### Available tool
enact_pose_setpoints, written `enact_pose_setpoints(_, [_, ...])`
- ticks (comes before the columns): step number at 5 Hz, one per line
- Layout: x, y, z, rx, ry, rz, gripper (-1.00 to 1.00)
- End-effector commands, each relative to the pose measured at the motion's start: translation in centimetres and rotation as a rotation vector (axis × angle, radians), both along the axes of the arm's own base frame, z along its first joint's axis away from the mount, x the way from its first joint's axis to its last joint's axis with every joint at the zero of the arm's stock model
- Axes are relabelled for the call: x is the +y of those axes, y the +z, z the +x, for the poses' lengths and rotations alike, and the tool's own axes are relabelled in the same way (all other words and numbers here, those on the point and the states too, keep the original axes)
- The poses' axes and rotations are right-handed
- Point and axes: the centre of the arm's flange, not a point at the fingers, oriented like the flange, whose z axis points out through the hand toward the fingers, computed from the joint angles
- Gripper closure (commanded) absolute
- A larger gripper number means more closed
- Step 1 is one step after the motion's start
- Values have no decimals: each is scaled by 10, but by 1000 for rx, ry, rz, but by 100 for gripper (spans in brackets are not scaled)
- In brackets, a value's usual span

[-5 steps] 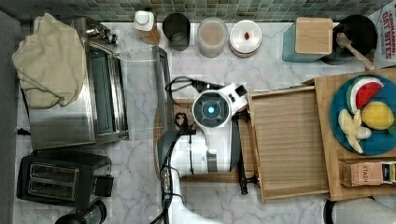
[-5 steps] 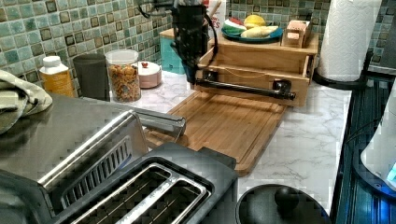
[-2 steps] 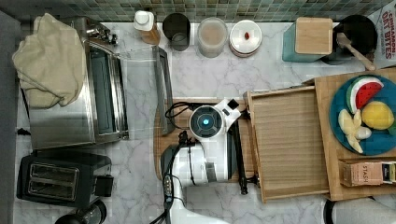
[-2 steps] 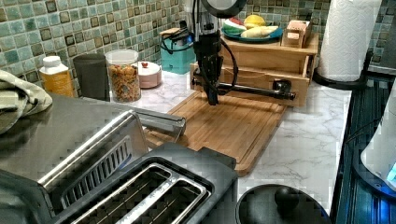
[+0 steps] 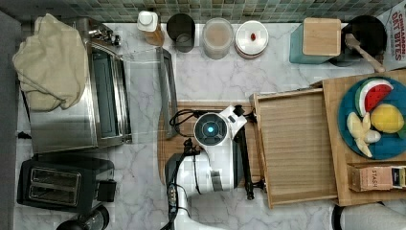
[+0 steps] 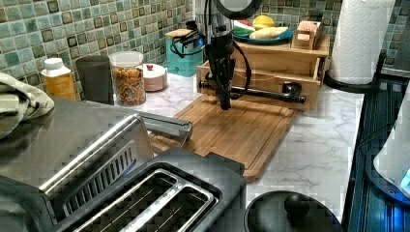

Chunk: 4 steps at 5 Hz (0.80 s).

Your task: Close the drawer.

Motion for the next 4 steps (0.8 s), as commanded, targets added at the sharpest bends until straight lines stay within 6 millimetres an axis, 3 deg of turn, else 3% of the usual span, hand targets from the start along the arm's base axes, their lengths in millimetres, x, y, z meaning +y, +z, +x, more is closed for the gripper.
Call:
enact_pose_setpoints(1, [-54, 0, 11, -12, 69, -79, 100])
enact_pose_setpoints(3, [-105, 11, 5, -9, 87, -115, 100])
enact_pose_setpoints(4, [-148, 12, 13, -33, 96, -108, 100])
